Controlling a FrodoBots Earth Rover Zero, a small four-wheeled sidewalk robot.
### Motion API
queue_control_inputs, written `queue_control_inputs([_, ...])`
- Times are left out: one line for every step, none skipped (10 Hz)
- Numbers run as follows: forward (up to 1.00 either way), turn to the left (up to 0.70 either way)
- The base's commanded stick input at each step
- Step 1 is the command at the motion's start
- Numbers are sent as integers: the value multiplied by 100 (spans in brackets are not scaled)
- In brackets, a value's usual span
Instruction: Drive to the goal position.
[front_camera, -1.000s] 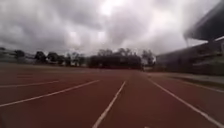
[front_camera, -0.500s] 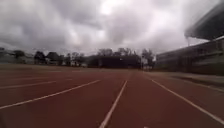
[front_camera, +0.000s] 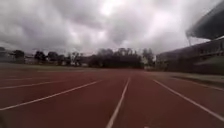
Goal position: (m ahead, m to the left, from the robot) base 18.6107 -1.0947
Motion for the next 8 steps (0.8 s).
queue_control_inputs([70,0])
queue_control_inputs([70,0])
queue_control_inputs([70,0])
queue_control_inputs([70,0])
queue_control_inputs([70,0])
queue_control_inputs([70,0])
queue_control_inputs([70,0])
queue_control_inputs([70,0])
